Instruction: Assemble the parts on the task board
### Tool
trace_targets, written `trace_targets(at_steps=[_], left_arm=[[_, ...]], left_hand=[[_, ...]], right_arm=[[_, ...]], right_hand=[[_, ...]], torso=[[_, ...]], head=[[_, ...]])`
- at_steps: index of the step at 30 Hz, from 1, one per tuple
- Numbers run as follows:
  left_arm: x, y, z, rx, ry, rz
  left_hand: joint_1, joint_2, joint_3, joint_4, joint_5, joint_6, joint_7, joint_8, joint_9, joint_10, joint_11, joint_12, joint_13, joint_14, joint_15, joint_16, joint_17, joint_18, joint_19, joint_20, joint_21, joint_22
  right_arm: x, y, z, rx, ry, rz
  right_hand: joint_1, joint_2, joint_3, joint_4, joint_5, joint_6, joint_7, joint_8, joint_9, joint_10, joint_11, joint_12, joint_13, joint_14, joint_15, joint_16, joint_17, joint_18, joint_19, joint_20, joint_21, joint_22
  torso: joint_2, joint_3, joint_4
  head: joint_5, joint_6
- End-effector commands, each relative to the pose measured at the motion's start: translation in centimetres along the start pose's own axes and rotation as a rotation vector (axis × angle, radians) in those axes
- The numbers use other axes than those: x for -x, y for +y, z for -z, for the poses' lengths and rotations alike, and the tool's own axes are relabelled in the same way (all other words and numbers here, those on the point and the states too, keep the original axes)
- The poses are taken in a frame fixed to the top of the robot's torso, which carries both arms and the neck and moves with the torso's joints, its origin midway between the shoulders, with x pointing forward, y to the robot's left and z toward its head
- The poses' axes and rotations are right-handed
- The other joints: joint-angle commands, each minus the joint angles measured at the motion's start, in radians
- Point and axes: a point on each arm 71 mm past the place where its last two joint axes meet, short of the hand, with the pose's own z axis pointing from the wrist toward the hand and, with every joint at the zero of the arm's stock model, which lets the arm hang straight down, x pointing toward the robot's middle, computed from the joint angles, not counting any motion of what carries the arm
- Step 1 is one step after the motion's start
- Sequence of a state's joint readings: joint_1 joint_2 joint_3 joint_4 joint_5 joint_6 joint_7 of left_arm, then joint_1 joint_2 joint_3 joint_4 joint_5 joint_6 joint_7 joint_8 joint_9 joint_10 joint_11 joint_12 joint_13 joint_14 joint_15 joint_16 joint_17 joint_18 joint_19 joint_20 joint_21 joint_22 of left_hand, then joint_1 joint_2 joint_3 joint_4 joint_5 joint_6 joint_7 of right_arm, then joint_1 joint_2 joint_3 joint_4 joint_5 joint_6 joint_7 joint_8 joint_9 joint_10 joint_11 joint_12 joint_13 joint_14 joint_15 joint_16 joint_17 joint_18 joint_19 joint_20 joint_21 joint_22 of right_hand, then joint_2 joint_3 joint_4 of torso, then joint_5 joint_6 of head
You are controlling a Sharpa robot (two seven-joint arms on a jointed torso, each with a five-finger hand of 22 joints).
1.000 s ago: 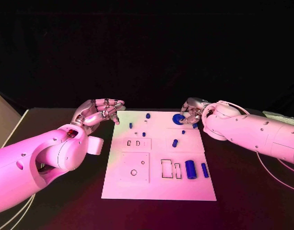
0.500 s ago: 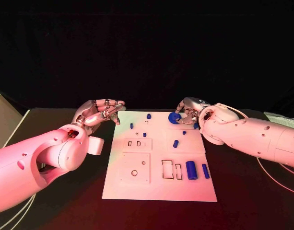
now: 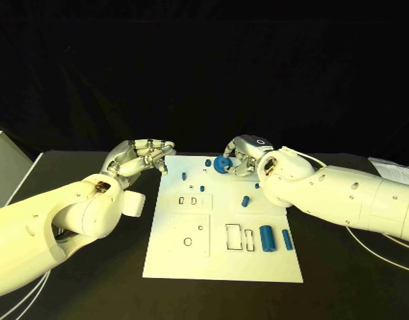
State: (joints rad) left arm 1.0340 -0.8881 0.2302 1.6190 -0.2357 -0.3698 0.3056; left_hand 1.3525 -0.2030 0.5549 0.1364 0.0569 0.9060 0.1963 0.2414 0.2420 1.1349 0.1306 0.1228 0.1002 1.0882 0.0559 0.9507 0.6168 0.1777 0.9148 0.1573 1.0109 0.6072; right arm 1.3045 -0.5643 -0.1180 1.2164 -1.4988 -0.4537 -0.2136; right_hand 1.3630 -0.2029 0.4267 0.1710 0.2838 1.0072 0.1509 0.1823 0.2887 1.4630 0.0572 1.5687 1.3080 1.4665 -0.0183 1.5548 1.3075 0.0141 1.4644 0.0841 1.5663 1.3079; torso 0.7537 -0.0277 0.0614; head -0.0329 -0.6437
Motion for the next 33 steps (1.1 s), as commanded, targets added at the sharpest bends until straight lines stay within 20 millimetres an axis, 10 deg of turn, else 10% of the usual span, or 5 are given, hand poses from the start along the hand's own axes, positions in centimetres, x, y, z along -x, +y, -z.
trace_targets(at_steps=[1, 33], left_arm=[[-0.3, 0.0, 0.0, -0.005, 0.021, 0.005], [-0.5, 0.0, -0.2, -0.001, 0.026, 0.008]], left_hand=[[0.000, 0.007, 0.007, 0.000, -0.001, -0.004, 0.000, 0.003, 0.001, 0.001, -0.003, -0.006, 0.002, -0.007, 0.000, 0.007, 0.000, 0.006, -0.006, -0.003, 0.002, 0.001], [0.000, 0.007, 0.007, 0.000, -0.001, -0.004, 0.000, 0.003, 0.001, 0.001, -0.003, -0.006, 0.002, -0.007, 0.000, 0.007, 0.000, 0.006, -0.006, -0.003, 0.002, 0.001]], right_arm=[[-0.3, 0.9, -0.5, 0.009, -0.017, 0.057], [-3.2, 3.8, -2.5, 0.025, 0.038, 0.087]], right_hand=[[-0.009, -0.001, 0.006, 0.000, -0.006, 0.025, -0.020, 0.011, 0.005, 0.108, -0.007, 0.002, 0.263, 0.096, -0.010, 0.007, 0.225, -0.014, 0.106, -0.007, 0.005, 0.263], [-0.014, -0.005, 0.008, 0.000, -0.008, 0.024, -0.019, 0.009, 0.005, 0.108, -0.006, 0.002, 0.263, 0.096, -0.009, 0.007, 0.225, -0.014, 0.106, -0.007, 0.005, 0.263]], torso=[[0.002, 0.0001, 0.0012], [0.004, -0.0013, 0.0081]], head=[[0.003, -0.001], [0.005, -0.005]])
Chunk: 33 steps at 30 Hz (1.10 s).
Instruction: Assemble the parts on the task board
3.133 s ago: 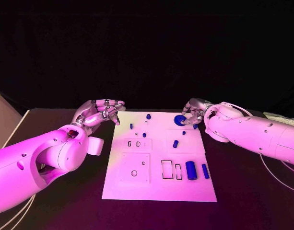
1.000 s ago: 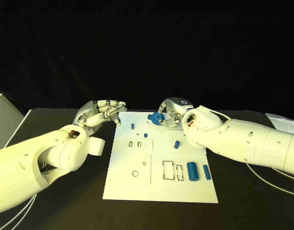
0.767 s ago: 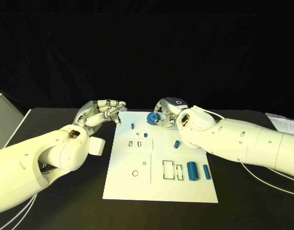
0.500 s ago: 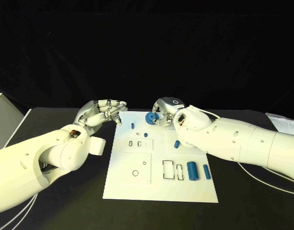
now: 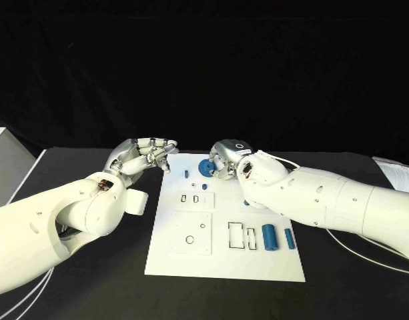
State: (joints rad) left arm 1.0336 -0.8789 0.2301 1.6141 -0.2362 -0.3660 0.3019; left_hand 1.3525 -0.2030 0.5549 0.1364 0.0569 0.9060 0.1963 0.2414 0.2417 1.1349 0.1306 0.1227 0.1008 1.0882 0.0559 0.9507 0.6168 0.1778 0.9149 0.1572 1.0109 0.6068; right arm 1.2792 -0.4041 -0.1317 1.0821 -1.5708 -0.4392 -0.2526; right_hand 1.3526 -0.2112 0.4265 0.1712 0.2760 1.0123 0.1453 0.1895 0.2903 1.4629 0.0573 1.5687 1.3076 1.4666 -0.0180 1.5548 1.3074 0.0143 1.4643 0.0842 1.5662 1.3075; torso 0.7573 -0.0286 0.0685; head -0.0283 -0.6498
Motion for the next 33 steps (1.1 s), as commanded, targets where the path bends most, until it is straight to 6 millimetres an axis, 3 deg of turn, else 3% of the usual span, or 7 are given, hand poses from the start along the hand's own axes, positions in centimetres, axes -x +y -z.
trace_targets(at_steps=[1, 7, 15, 20, 27, 33], left_arm=[[-0.22, -0.08, -0.02, -0.005, 0.020, 0.004], [-0.27, -0.07, -0.03, -0.004, 0.021, 0.004], [-0.26, -0.06, -0.03, -0.002, 0.021, 0.004], [-0.25, -0.05, -0.04, -0.002, 0.021, 0.004], [-0.21, -0.02, -0.06, 0.000, 0.020, 0.004], [-0.20, 0.00, -0.08, 0.000, 0.020, 0.004]], left_hand=[[0.000, 0.007, 0.007, 0.000, -0.001, -0.004, 0.000, 0.003, 0.001, 0.001, -0.003, -0.006, 0.001, -0.007, 0.000, 0.007, 0.000, 0.006, -0.006, -0.003, 0.002, 0.001], [0.000, 0.007, 0.007, 0.000, -0.001, -0.004, 0.000, 0.003, 0.001, 0.001, -0.003, -0.006, 0.001, -0.007, 0.000, 0.007, 0.000, 0.006, -0.006, -0.003, 0.002, 0.001], [0.000, 0.007, 0.007, 0.000, -0.001, -0.004, 0.000, 0.003, 0.001, 0.001, -0.003, -0.006, 0.001, -0.007, 0.000, 0.007, 0.000, 0.006, -0.006, -0.003, 0.002, 0.001], [0.000, 0.007, 0.007, 0.000, -0.001, -0.004, 0.000, 0.003, 0.001, 0.001, -0.003, -0.006, 0.001, -0.007, 0.000, 0.007, 0.000, 0.006, -0.006, -0.003, 0.002, 0.001], [0.000, 0.007, 0.007, 0.000, -0.001, -0.004, 0.000, 0.003, 0.001, 0.001, -0.003, -0.006, 0.001, -0.007, 0.000, 0.007, 0.000, 0.006, -0.006, -0.003, 0.002, 0.001], [0.000, 0.007, 0.007, 0.000, -0.001, -0.004, 0.000, 0.003, 0.001, 0.001, -0.003, -0.006, 0.001, -0.007, 0.000, 0.007, 0.000, 0.006, -0.006, -0.003, 0.002, 0.001]], right_arm=[[-0.21, 0.09, -0.07, 0.005, 0.013, 0.019], [-0.35, 0.47, -0.29, 0.010, 0.018, 0.017], [-0.50, 0.68, -0.38, 0.013, 0.025, 0.016], [-0.45, 0.49, -0.34, 0.008, 0.019, 0.010], [-0.45, 0.06, -0.30, -0.005, 0.023, -0.003], [-0.57, 0.06, -0.18, 0.002, 0.042, -0.019]], right_hand=[[-0.003, 0.003, 0.009, 0.000, -0.001, 0.019, -0.014, 0.002, 0.003, 0.108, -0.007, 0.002, 0.263, 0.096, -0.010, 0.007, 0.225, -0.014, 0.106, -0.007, 0.005, 0.263], [-0.005, 0.002, 0.009, 0.000, -0.001, 0.017, -0.013, 0.001, 0.003, 0.108, -0.006, 0.002, 0.263, 0.096, -0.009, 0.006, 0.224, -0.014, 0.106, -0.007, 0.005, 0.263], [-0.016, -0.009, 0.010, 0.001, -0.007, 0.007, -0.009, -0.006, 0.000, 0.108, -0.003, 0.002, 0.263, 0.095, -0.007, 0.006, 0.223, -0.014, 0.106, -0.005, 0.005, 0.263], [-0.042, -0.028, -0.006, 0.010, -0.052, -0.023, 0.001, -0.027, -0.010, 0.108, 0.006, 0.002, 0.263, 0.095, 0.005, 0.006, 0.222, -0.014, 0.106, 0.004, 0.005, 0.263], [-0.071, -0.035, -0.080, 0.042, -0.046, -0.069, 0.017, -0.062, -0.023, 0.106, 0.021, 0.000, 0.261, 0.095, 0.022, 0.005, 0.221, -0.014, 0.106, 0.021, 0.005, 0.263], [-0.075, -0.014, -0.230, 0.115, -0.035, -0.080, 0.024, -0.084, -0.028, 0.105, 0.028, -0.001, 0.260, 0.096, 0.029, 0.006, 0.225, -0.014, 0.106, 0.030, 0.005, 0.263]], torso=[[0.000, -0.0009, 0.0017], [0.000, -0.0010, 0.0031], [-0.001, -0.0008, -0.0002], [0.000, -0.0005, -0.0010], [-0.001, 0.0003, -0.0010], [0.000, 0.0012, -0.0005]], head=[[0.001, 0.002], [0.003, -0.001], [0.005, -0.003], [0.008, -0.004], [0.008, -0.003], [0.008, -0.004]])
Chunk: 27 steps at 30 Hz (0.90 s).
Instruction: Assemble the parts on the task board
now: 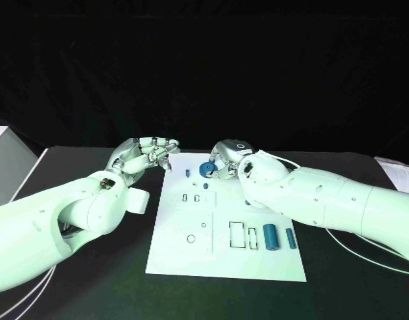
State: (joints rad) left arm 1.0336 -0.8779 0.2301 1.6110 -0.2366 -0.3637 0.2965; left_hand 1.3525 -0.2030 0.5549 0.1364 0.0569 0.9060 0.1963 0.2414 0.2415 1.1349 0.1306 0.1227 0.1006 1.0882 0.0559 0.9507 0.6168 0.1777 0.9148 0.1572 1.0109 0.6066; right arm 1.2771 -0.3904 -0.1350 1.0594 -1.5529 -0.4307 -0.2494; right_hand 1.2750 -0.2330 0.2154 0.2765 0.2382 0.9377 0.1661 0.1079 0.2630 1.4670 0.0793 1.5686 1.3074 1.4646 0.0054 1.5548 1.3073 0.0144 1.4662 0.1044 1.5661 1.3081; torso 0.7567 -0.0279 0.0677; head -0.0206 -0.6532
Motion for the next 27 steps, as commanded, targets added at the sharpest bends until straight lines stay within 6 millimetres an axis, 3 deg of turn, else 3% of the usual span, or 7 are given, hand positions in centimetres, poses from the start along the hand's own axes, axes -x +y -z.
trace_targets(at_steps=[1, 15, 18, 24, 27], left_arm=[[-0.2, -0.1, 0.0, -0.006, 0.019, 0.004], [-0.2, 0.0, -0.1, -0.005, 0.018, 0.004], [-0.2, 0.0, -0.1, -0.005, 0.017, 0.003], [0.1, 0.1, -0.1, -0.005, 0.013, 0.001], [0.2, 0.2, -0.1, -0.004, 0.010, 0.000]], left_hand=[[0.000, 0.007, 0.007, 0.000, -0.001, -0.004, 0.000, 0.003, 0.001, 0.001, -0.003, -0.006, 0.001, -0.007, 0.000, 0.007, 0.000, 0.006, -0.006, -0.003, 0.002, 0.002], [-0.001, 0.008, 0.011, -0.003, 0.000, -0.005, 0.000, 0.005, 0.003, 0.001, -0.003, -0.006, 0.002, -0.009, 0.000, 0.010, -0.001, 0.006, -0.013, -0.002, 0.011, 0.007], [-0.001, 0.008, 0.011, -0.003, 0.000, -0.005, 0.000, 0.005, 0.003, 0.001, -0.003, -0.006, 0.002, -0.009, 0.000, 0.010, -0.001, 0.006, -0.013, -0.002, 0.011, 0.007], [-0.001, 0.008, 0.011, -0.003, -0.001, -0.006, 0.000, 0.005, 0.003, 0.001, -0.003, -0.006, 0.002, -0.009, 0.000, 0.010, -0.001, 0.006, -0.014, -0.002, 0.011, 0.007], [-0.001, 0.008, 0.011, -0.003, -0.001, -0.006, 0.000, 0.005, 0.003, 0.001, -0.003, -0.006, 0.002, -0.009, 0.000, 0.010, -0.001, 0.006, -0.014, -0.002, 0.011, 0.007]], right_arm=[[-0.2, 0.2, 0.1, 0.015, 0.031, -0.014], [0.0, -0.8, 0.7, 0.010, 0.007, -0.041], [0.6, -1.7, 1.4, 0.011, -0.051, -0.077], [2.5, -3.9, 3.5, 0.043, -0.132, -0.192], [3.5, -5.7, 5.0, 0.067, -0.132, -0.269]], right_hand=[[0.000, 0.011, -0.028, 0.014, 0.002, -0.003, 0.003, -0.003, -0.001, 0.102, 0.006, 0.001, 0.262, 0.098, 0.006, 0.007, 0.226, -0.014, 0.105, 0.009, 0.005, 0.263], [0.001, 0.053, -0.025, 0.011, 0.023, 0.026, -0.006, 0.006, 0.004, 0.104, -0.001, 0.002, 0.263, 0.098, -0.001, 0.007, 0.229, -0.014, 0.105, 0.005, 0.005, 0.263], [0.011, 0.053, -0.017, 0.008, 0.030, 0.030, -0.007, 0.007, 0.005, 0.104, -0.003, 0.002, 0.263, 0.099, -0.002, 0.008, 0.231, -0.014, 0.105, 0.003, 0.005, 0.263], [0.051, 0.041, 0.000, -0.001, 0.013, 0.029, -0.006, 0.002, 0.003, 0.104, -0.002, 0.002, 0.263, 0.096, -0.002, 0.004, 0.218, -0.012, 0.101, 0.002, -0.002, 0.256], [0.072, 0.039, 0.008, -0.007, 0.003, 0.029, -0.006, 0.000, 0.003, 0.102, -0.002, 0.001, 0.262, 0.095, -0.002, 0.004, 0.215, -0.010, 0.096, 0.002, -0.010, 0.248]], torso=[[0.000, 0.0005, 0.0003], [-0.002, 0.0004, 0.0005], [-0.003, 0.0013, -0.0036], [-0.006, 0.0066, -0.0134], [-0.009, 0.0112, -0.0192]], head=[[0.001, -0.001], [-0.001, 0.004], [0.001, 0.005], [0.002, 0.014], [0.002, 0.017]])
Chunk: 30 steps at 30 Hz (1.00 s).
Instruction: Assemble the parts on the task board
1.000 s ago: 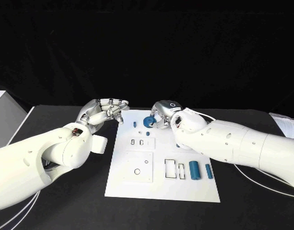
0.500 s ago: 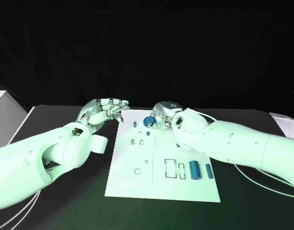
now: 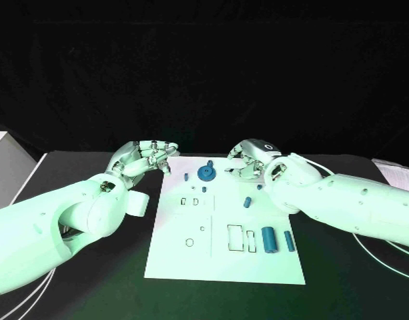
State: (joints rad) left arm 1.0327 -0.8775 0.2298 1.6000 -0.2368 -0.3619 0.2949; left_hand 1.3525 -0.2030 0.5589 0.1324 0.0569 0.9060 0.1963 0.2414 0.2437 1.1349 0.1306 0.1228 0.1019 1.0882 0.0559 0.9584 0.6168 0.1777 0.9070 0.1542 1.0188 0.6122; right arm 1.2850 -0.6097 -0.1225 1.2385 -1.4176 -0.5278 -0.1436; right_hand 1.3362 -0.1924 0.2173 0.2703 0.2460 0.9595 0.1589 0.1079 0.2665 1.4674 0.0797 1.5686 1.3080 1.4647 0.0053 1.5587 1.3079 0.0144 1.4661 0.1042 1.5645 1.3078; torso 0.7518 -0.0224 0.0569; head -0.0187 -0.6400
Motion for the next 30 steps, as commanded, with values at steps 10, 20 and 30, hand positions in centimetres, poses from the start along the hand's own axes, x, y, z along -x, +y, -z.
trace_targets(at_steps=[10, 20, 30], left_arm=[[0.0, 0.3, 0.0, -0.003, 0.019, 0.006], [-0.2, 0.7, 0.0, 0.004, 0.025, 0.012], [-0.2, 0.9, 0.0, 0.009, 0.025, 0.013]], left_hand=[[-0.001, 0.008, 0.007, 0.000, -0.001, -0.006, 0.000, 0.005, 0.001, 0.001, -0.003, -0.006, 0.001, -0.009, 0.000, 0.003, -0.001, 0.006, -0.007, 0.001, 0.004, 0.002], [-0.001, 0.008, 0.007, 0.000, -0.001, -0.005, 0.000, 0.005, 0.002, 0.001, -0.003, -0.006, 0.001, -0.010, 0.000, 0.003, -0.001, 0.006, -0.007, 0.001, 0.005, 0.002], [-0.001, 0.008, 0.007, 0.000, -0.001, -0.005, 0.000, 0.005, 0.002, 0.001, -0.003, -0.006, 0.001, -0.010, 0.000, 0.003, -0.001, 0.006, -0.007, 0.001, 0.005, 0.002]], right_arm=[[3.5, -6.0, 3.9, 0.061, 0.019, -0.257], [4.1, -10.8, 5.0, -0.025, 0.050, -0.249], [2.7, -12.7, 5.5, -0.074, 0.116, -0.211]], right_hand=[[0.091, -0.018, 0.045, -0.041, 0.008, 0.011, 0.004, -0.003, -0.003, 0.088, -0.001, -0.016, 0.248, 0.096, -0.001, 0.000, 0.218, -0.005, 0.085, 0.003, -0.026, 0.231], [0.117, -0.032, 0.060, -0.059, 0.030, 0.010, 0.003, -0.005, -0.004, 0.086, -0.002, -0.019, 0.246, 0.097, -0.003, 0.002, 0.225, -0.005, 0.085, 0.002, -0.026, 0.231], [0.119, -0.041, 0.062, -0.062, 0.039, 0.001, 0.007, -0.011, -0.007, 0.085, 0.000, -0.020, 0.245, 0.099, 0.000, 0.004, 0.232, -0.005, 0.086, 0.003, -0.025, 0.232]], torso=[[-0.008, 0.0247, -0.0241], [-0.005, 0.0391, -0.0328], [-0.003, 0.0371, -0.0302]], head=[[-0.009, 0.004], [-0.012, -0.003], [-0.019, -0.015]])
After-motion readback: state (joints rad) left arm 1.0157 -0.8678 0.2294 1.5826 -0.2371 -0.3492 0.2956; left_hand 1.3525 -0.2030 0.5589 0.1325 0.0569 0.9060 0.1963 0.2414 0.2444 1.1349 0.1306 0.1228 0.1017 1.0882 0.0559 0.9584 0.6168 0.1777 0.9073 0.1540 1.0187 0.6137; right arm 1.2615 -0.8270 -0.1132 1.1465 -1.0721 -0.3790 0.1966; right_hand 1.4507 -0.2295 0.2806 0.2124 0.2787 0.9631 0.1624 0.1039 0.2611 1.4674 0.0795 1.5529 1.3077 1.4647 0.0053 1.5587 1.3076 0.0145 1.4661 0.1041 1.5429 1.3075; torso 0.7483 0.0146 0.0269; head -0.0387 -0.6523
